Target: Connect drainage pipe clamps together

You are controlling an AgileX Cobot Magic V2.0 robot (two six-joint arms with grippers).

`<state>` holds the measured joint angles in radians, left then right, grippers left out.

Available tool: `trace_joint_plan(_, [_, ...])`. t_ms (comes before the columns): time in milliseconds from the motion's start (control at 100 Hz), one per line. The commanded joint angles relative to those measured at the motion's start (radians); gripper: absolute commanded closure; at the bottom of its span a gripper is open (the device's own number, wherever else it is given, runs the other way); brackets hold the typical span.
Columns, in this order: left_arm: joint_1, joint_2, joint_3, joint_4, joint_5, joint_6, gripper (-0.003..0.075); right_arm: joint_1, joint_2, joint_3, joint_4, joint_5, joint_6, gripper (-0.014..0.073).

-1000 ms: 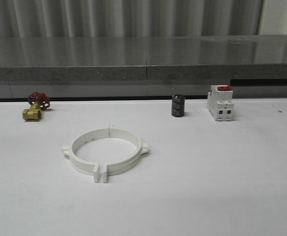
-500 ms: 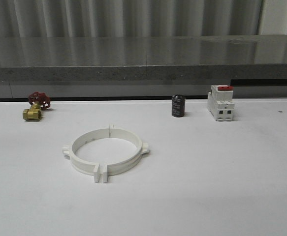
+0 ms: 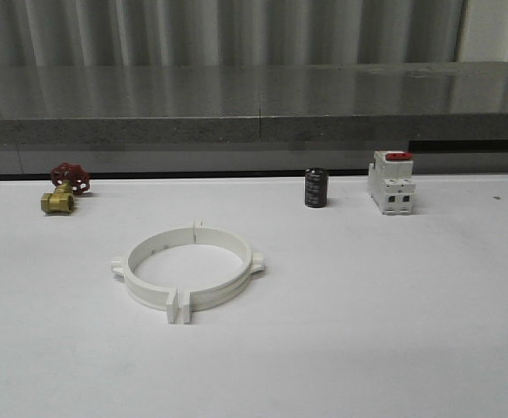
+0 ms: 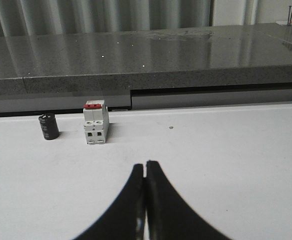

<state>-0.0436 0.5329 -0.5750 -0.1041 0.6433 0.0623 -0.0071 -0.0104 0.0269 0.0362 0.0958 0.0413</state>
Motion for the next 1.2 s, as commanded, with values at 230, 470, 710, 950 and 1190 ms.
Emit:
trace_joint_plan(230, [-0.026,-0.103,0.244,0.088,-0.509,-0.030,0.0741,-0.005,-0.019,-0.017,0.001,-0.085,-0.002,0.0661])
trace_joint_plan(470, [-0.086,-0.236,0.491,0.186,-0.789,-0.110,0.0741,-0.005,-0.019,-0.017,0.001,-0.085,-0.002,0.0661])
trace_joint_plan(710, [-0.086,-0.384,0.589,0.188,-0.789,-0.134,0.0741,-0.005,-0.019,-0.017,0.001,-0.085,-0.002,0.0661])
trace_joint_plan(950, [-0.086,-0.529,0.619,0.188,-0.678,-0.136,0.0741,-0.005,-0.019,-0.017,0.001,-0.085,-0.002,0.0661])
trace_joint_plan(1190, [-0.086,-0.564,0.619,0.192,-0.643,-0.136,0.0741,-0.005,-0.019,-0.017,0.001,-0.085,-0.002,0.0661])
